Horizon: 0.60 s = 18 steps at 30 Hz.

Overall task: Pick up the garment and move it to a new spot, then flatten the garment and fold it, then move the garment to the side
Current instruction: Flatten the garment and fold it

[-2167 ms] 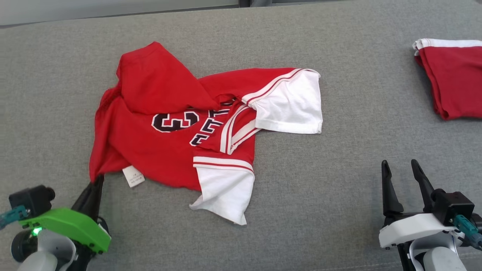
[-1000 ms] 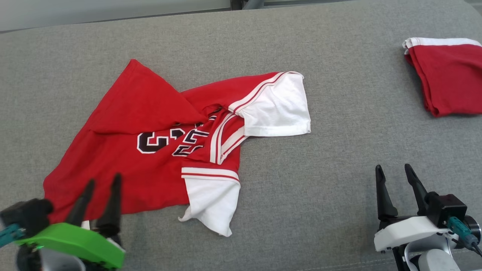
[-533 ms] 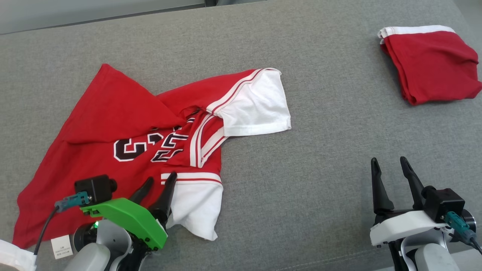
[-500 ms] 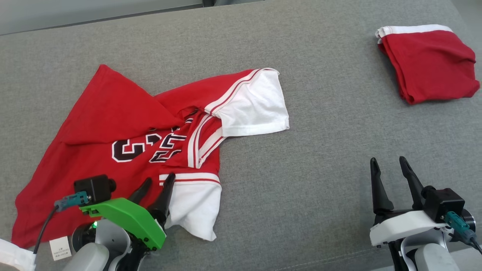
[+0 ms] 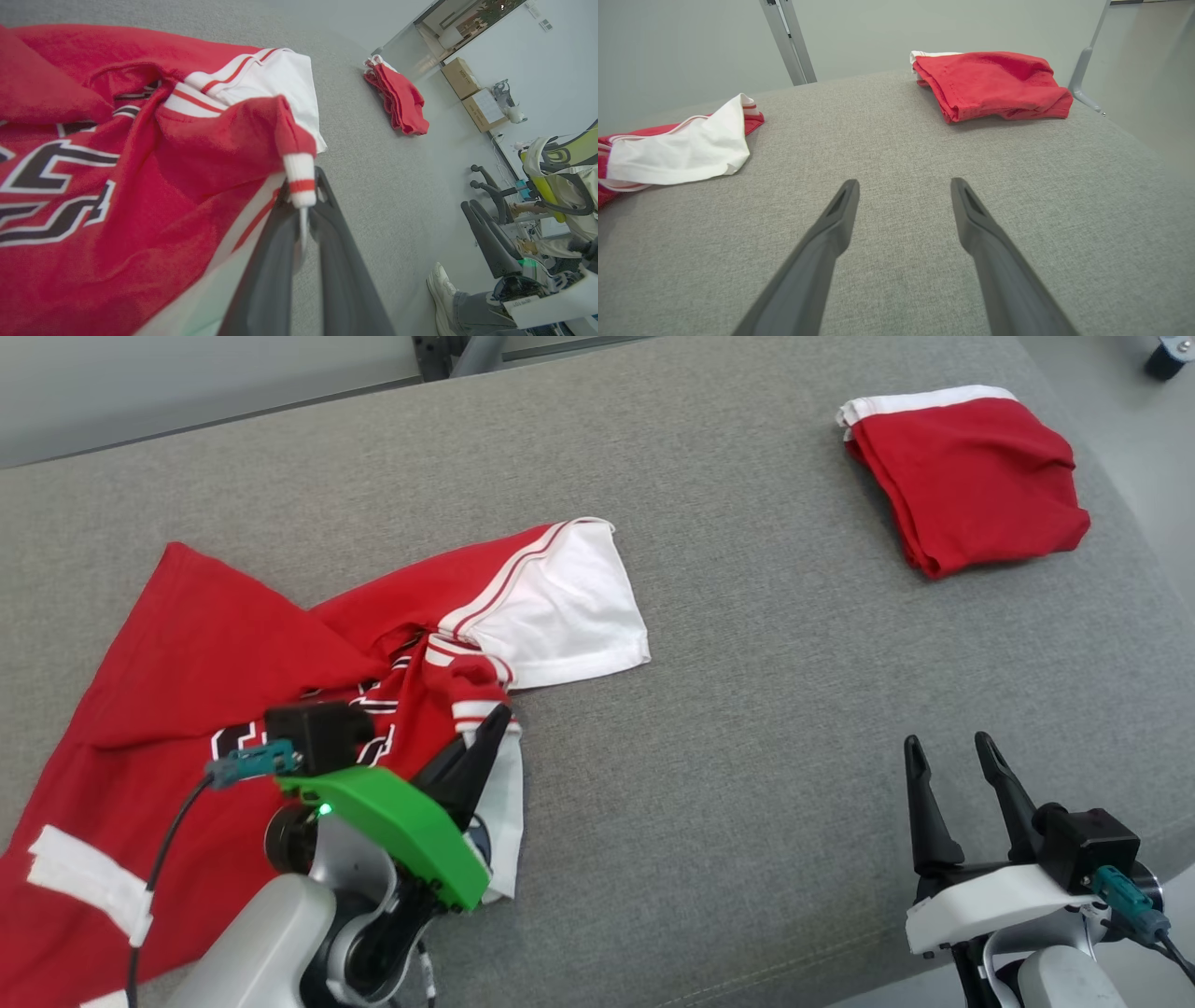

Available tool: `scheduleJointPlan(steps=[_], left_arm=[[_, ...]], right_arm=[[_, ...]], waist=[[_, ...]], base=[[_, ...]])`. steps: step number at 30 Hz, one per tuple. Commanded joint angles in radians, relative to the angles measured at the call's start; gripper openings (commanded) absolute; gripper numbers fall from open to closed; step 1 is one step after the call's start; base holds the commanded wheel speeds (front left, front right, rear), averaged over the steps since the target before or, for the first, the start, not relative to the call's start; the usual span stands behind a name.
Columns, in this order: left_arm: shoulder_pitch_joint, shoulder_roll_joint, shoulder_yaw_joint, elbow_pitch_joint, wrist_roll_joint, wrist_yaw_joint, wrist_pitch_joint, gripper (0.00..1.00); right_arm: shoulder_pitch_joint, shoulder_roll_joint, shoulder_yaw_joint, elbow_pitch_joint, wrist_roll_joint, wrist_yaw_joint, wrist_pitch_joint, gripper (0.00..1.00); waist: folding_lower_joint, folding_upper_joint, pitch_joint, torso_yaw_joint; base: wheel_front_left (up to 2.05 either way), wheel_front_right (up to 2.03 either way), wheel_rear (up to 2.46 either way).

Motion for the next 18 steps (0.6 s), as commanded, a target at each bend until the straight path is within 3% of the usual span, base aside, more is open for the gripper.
scheduleJointPlan(steps=[1,13,14,15,18], left_arm=[[-0.037,-0.007,-0.012,0.003,0.024,0.004,0.007,0.00],[-0.274,-0.179,-0.186,0.280,0.179,0.011,0.066,0.00],[-0.284,-0.195,-0.201,0.302,0.186,0.004,0.062,0.36],[-0.289,-0.215,-0.219,0.318,0.190,-0.015,0.061,1.00],[-0.269,-0.262,-0.227,0.343,0.144,-0.064,0.035,1.00]], right_arm=[[-0.004,-0.002,0.000,0.000,0.006,-0.002,-0.003,1.00],[0.009,-0.002,0.039,0.021,0.069,-0.002,-0.003,1.00],[0.013,-0.001,0.040,0.024,0.074,-0.002,-0.003,1.00],[0.017,-0.001,0.041,0.027,0.076,-0.002,-0.003,1.00],[0.022,-0.002,0.040,0.031,0.085,-0.002,-0.003,1.00]], waist=[[0.0000,0.0009,-0.004,-0.031],[0.0000,0.0009,0.012,-0.206],[0.0000,0.0009,0.015,-0.212],[0.0000,0.0009,0.018,-0.216],[0.0000,0.0009,0.023,-0.219]], base=[[0.00,0.00,0.00],[0.00,0.00,0.00],[0.00,0.00,0.00],[0.00,0.00,0.00],[0.00,0.00,0.00]])
